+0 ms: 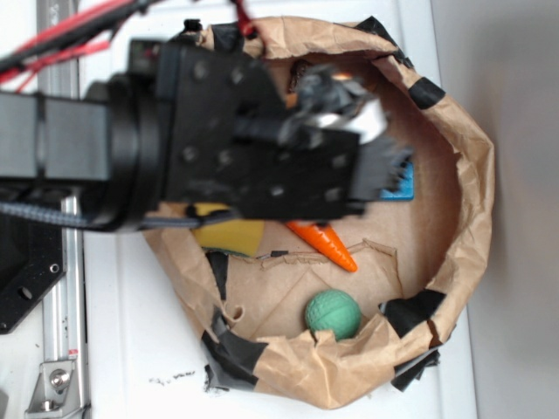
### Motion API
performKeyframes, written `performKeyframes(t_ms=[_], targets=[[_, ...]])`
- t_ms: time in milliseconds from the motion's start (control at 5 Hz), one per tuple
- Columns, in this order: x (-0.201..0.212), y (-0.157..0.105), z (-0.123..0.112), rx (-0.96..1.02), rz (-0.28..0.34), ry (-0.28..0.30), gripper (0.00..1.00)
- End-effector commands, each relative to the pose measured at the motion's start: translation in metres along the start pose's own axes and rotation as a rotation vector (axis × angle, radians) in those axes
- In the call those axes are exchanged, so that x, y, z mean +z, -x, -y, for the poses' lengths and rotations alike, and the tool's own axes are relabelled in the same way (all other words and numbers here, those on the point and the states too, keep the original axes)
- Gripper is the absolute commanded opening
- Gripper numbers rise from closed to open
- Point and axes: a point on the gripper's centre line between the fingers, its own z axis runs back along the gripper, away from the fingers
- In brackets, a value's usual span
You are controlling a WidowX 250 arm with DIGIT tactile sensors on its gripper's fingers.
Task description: Grab the rock.
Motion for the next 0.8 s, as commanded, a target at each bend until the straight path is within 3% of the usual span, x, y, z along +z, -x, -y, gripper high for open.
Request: performKeyframes(t_ms=[0,600], targets=[[-0.015,-0.033,-0.018,0.178,0.127,0.07,1.0],[-0.033,-0.051,-0.03,0.24,0.11,0.034,1.0]])
